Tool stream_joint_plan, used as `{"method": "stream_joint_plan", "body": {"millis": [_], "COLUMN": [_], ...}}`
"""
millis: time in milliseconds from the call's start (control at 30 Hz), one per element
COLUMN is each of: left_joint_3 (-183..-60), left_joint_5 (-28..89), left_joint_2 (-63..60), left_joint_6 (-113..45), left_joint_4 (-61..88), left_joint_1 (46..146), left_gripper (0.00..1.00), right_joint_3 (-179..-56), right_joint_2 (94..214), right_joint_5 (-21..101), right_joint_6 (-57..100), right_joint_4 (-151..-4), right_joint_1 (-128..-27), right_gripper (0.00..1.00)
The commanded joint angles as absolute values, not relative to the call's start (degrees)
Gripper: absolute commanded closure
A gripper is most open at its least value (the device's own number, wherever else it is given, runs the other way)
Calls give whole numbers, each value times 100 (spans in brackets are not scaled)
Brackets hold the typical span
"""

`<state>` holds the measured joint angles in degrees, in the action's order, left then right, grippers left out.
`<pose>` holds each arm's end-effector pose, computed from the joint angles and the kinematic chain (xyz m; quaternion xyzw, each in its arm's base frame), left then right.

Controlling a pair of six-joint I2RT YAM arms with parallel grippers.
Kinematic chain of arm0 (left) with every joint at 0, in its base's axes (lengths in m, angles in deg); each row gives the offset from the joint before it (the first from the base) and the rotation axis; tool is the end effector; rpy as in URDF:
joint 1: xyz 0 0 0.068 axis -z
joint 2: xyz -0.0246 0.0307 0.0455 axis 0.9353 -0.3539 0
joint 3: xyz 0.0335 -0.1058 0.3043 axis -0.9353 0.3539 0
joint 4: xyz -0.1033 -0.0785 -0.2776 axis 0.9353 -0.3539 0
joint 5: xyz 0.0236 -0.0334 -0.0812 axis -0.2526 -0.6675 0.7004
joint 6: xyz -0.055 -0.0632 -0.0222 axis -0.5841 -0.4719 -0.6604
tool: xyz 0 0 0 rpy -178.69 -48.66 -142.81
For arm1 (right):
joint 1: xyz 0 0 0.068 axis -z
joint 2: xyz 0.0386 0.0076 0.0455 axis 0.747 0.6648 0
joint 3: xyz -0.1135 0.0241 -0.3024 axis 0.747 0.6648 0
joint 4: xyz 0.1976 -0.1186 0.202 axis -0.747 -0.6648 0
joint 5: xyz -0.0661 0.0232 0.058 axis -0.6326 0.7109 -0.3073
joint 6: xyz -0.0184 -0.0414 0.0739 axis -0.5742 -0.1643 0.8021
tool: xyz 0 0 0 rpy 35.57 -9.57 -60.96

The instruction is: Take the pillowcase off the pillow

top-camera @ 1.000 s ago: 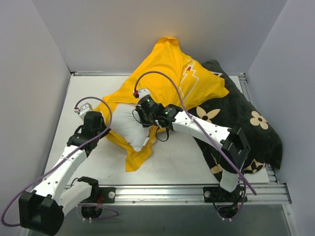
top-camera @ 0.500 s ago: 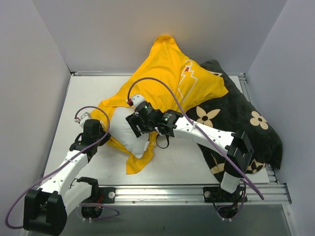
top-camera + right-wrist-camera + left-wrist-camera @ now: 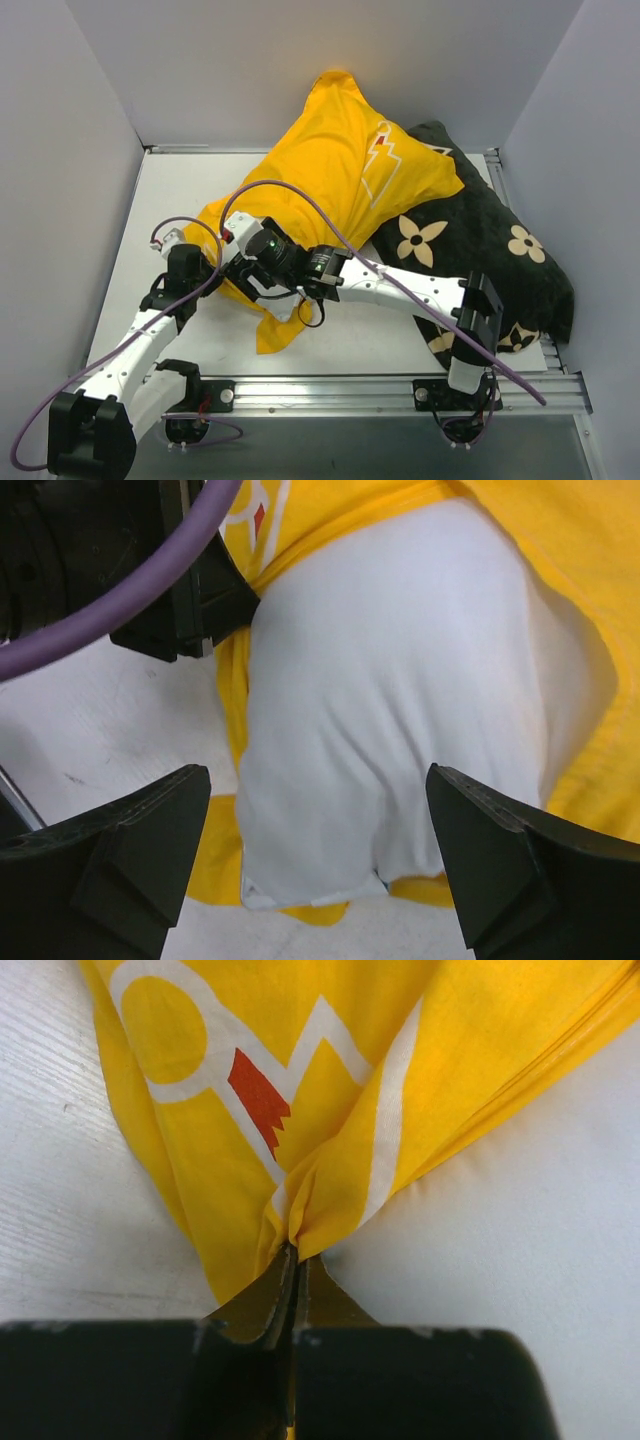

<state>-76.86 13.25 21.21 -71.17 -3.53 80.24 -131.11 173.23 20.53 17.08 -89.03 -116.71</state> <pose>0.2318 -0.0326 0.1997 -0.3250 0.8434 -0.1486 0.4013 0.2038 0.4707 0.3683 -0.4047 0.7275 0.2450 0.4970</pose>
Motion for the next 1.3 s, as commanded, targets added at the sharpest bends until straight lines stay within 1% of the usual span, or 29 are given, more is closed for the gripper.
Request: {"method": "stream_joint_plan", "body": {"millis": [0,100,200,333,400,433,467,500,567,700,833,967,1067,1100,1267], "left_joint_3": [-7625,-7643,-7634,-7678,-7721,-7748,-7766,-7809,-7845,-7863,-7792,-7783,-7827,-7862,-7977], "left_joint_5": [1298,1306,1306,1350,1377,1411,1438,1456,1464,1465,1412,1079,737,657,384], "left_joint_2": [2138,2155,2199,2260,2287,2313,2322,2331,2366,2349,2243,2217,2217,2199,1901], "left_joint_6": [-7045,-7071,-7106,-7150,-7194,-7194,-7203,-7212,-7212,-7221,-7238,-7282,-7335,-7396,-7642], "left_joint_4": [-641,-659,-676,-720,-720,-720,-729,-737,-773,-781,-781,-913,-1106,-1150,-1221], "left_joint_1": [7947,7947,7956,7938,7938,7947,7938,7938,7947,7947,7947,7938,7877,7859,7649], "left_gripper": [100,100,100,100,100,100,100,100,100,100,100,100,100,100,100], "right_joint_3": [-13309,-13213,-13124,-13001,-13010,-13062,-13202,-13247,-13256,-13238,-13361,-13379,-12995,-12836,-12133], "right_joint_2": [17828,18259,18663,18980,19051,19086,19165,19165,19078,18683,18025,17435,16839,16697,15748], "right_joint_5": [2140,2165,2140,1683,1403,1306,1226,1182,1269,1506,1814,1736,1954,2277,3052], "right_joint_6": [1560,1622,1806,2148,2193,2254,2377,2447,2518,2702,3115,3283,3440,3476,3626], "right_joint_4": [-8486,-8240,-8080,-7965,-8001,-8070,-8176,-8368,-8449,-8554,-8765,-8958,-8942,-8802,-8336], "right_joint_1": [-11636,-11592,-11566,-11435,-11364,-11303,-11250,-11197,-11048,-10837,-10476,-10204,-9984,-9923,-9694], "right_gripper": [4,0,0,0,5,10,38,62,100,100,100,100,100,100,100]}}
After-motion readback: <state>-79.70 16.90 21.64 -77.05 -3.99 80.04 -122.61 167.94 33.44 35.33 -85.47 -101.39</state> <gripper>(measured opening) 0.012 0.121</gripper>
